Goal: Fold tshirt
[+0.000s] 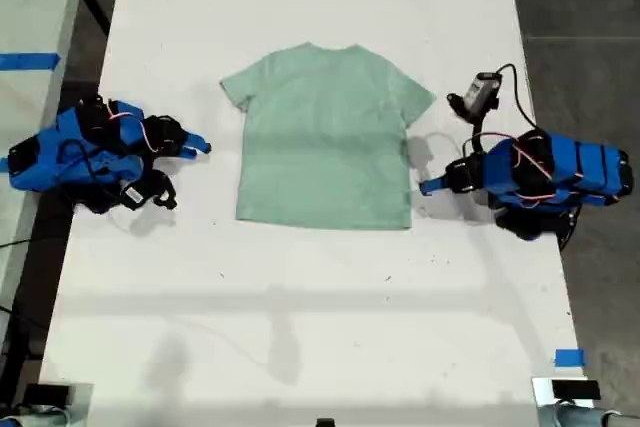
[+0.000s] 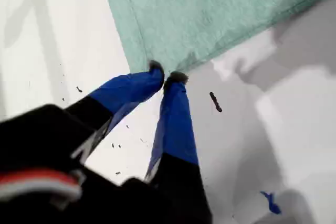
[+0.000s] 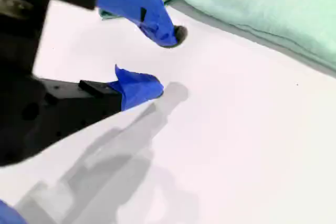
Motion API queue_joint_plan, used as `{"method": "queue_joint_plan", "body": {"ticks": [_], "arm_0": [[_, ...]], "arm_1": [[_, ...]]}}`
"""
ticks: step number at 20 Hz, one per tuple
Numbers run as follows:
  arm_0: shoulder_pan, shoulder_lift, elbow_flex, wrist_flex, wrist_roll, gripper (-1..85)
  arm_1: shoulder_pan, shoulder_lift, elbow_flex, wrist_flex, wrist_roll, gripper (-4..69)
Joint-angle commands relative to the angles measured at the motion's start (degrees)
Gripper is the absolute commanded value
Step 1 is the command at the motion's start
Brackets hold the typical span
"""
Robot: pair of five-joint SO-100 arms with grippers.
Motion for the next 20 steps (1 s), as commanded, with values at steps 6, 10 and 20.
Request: {"method": "queue_joint_plan", "body": {"ticks": [6, 10, 20], "arm_0": [[10.6, -0.4, -0.3, 1.4, -5.5, 0.1], [10.7, -0.4, -0.3, 1.5, -5.7, 0.1], [8.9, -3.8, -5.4, -2.4, -7.4, 0.0]], "arm_1": [[2.3, 0.4, 0.4, -2.7, 52.1, 0.2], [2.1, 0.4, 0.4, -2.7, 52.2, 0.2], [-1.0, -1.1, -6.9, 0.9, 47.1, -0.3]]}}
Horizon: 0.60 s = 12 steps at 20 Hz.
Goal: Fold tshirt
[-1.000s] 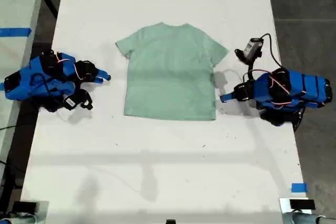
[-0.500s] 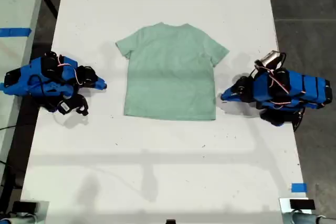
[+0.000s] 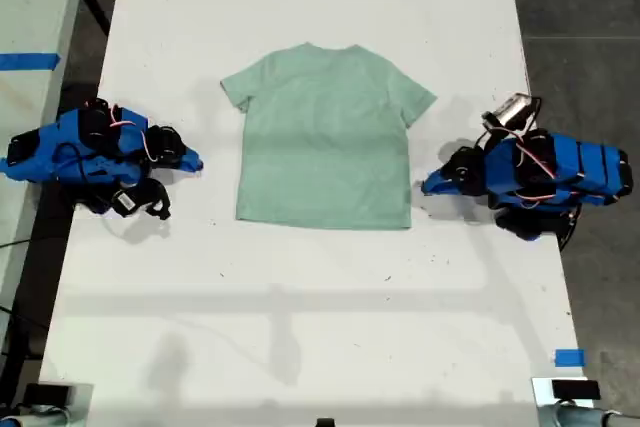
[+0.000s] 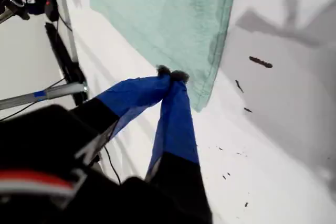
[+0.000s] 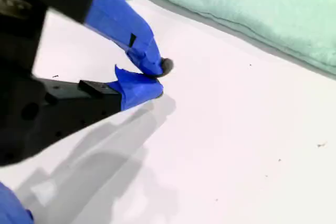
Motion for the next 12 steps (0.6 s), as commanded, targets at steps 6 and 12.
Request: {"method": "queue_joint_plan", "body": {"ticks": [6, 12], "arm_0": [[-9.9, -27.8, -28.3, -2.1, 12.6, 0.0], [-25.4, -56.2, -59.2, 4.6, 29.5, 0.0]], "arm_1": [[9.1, -28.9, -31.8, 6.5, -13.9, -0.3], [27.9, -51.0, -57.1, 15.2, -34.2, -0.4]]}}
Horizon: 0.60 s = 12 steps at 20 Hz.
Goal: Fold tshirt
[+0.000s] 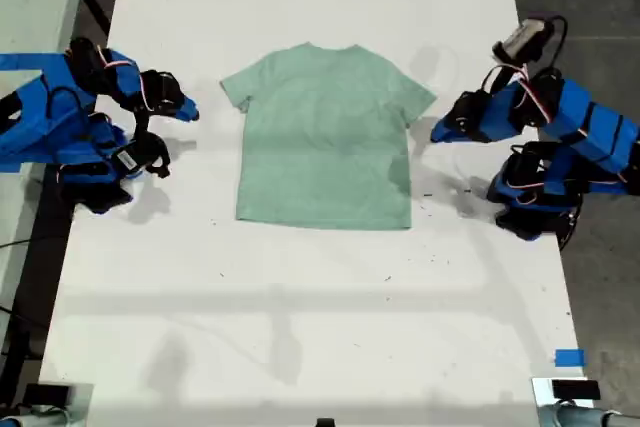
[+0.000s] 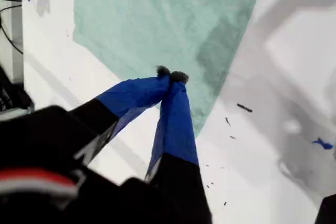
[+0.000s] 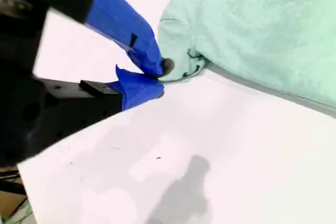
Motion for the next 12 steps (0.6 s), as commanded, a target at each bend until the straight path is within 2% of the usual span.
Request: {"method": "queue_joint_plan", "body": {"ticks": [1, 6, 12], "arm_0": [[-8.0, -9.6, -13.8, 2.7, 6.2, 0.0], [-18.4, -29.5, -31.4, 7.9, 14.9, 0.0], [-22.7, -46.5, -51.4, 12.8, 19.1, 0.0]], "arm_1": [[9.1, -7.1, -12.6, 3.1, -9.1, -0.4], [21.0, -19.5, -24.6, 5.5, -20.0, -0.5], [26.3, -28.4, -35.6, 7.2, -25.0, -0.5]]}}
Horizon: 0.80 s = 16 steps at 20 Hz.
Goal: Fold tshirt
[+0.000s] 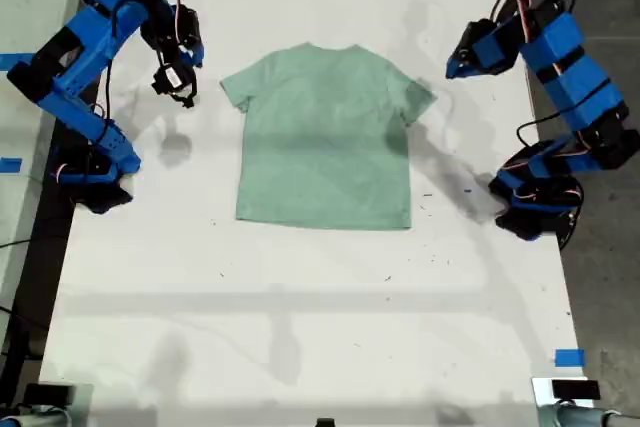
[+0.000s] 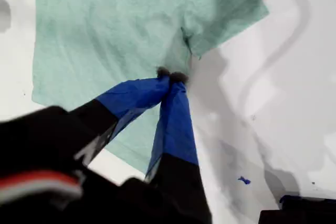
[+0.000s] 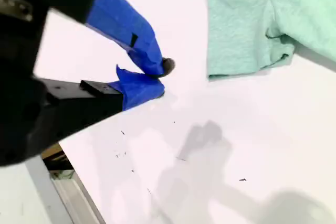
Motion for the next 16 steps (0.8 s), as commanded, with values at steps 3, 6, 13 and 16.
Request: {"method": "queue_joint_plan", "body": {"ticks": [3, 6, 13, 16], "arm_0": [[-0.6, -4.4, -10.9, 2.5, 1.2, 0.0], [0.1, -4.9, -10.7, 2.5, 1.2, 0.0], [0.4, -4.9, -10.7, 2.5, 1.2, 0.0], [0.8, -5.4, -10.7, 2.4, 1.2, 0.0]], "arm_1": [[2.8, -2.5, -5.4, 0.5, -4.3, 2.6], [4.2, -3.9, -3.0, 0.1, -7.2, 30.7], [9.8, -4.0, 14.9, -13.3, -10.7, 32.0], [11.6, -4.7, 23.4, -22.1, -12.4, 31.6]]}}
